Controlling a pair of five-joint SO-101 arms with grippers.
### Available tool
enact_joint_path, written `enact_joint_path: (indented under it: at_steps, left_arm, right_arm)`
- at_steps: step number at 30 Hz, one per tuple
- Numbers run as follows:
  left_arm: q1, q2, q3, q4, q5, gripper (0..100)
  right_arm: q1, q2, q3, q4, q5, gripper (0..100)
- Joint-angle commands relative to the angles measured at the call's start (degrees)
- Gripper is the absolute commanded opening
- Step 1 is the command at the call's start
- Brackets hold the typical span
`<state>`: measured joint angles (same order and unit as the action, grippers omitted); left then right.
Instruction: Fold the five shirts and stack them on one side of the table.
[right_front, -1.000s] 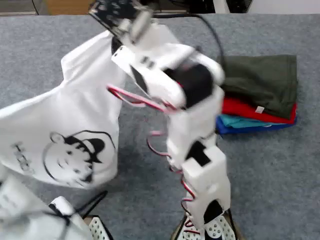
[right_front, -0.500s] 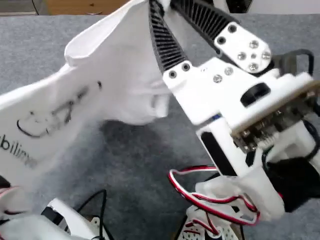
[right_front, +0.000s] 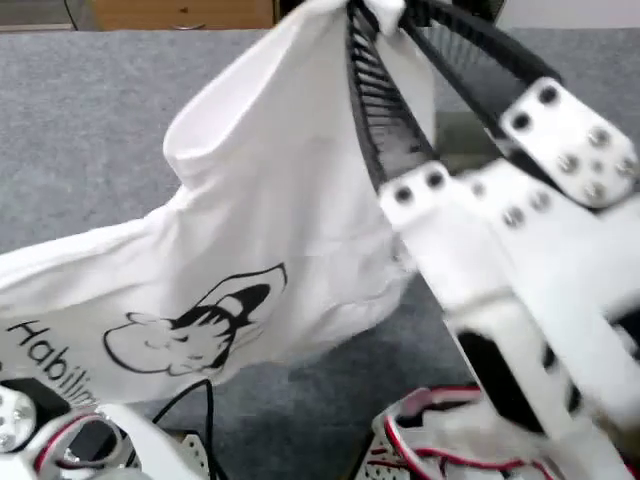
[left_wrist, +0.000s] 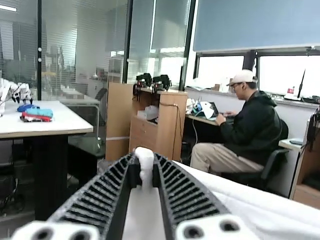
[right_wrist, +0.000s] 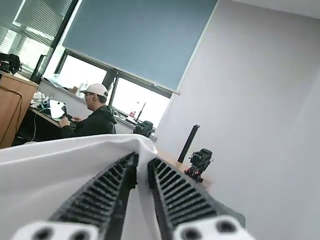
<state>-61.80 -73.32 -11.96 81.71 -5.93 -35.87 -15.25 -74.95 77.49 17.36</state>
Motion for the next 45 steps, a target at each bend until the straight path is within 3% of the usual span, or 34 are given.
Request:
enact_joint_path:
  at_steps: [1, 7, 15, 19, 31, 45]
  left_arm:
    - [0.0, 0.0, -1.7, 4.1, -0.4, 2]
    - [0.0, 0.0, 4.5, 4.7, -0.5, 2]
    - [-2.9, 0.0, 16.4, -2.5, -3.3, 2]
    - [-6.7, 0.0, 18.6, -4.8, -3.0, 2]
    - [-7.2, -0.5, 20.9, -5.1, -3.3, 2]
    - [-7.2, -15.9, 26.1, -5.5, -3.4, 2]
  right_arm:
    - [-1.6, -3.6, 2.3, -1.6, 0.6, 0.2]
    - [-1.5, -4.5, 5.6, -5.0, 3.4, 0.2]
    - [-1.6, -4.4, 10.9, -7.7, 4.2, 0.2]
    - [-1.6, -4.4, 12.9, -8.9, 3.9, 0.2]
    - [-1.7, -4.7, 13.4, -7.8, 4.0, 0.2]
    - [-1.7, -9.7, 12.8, -3.0, 3.8, 0.2]
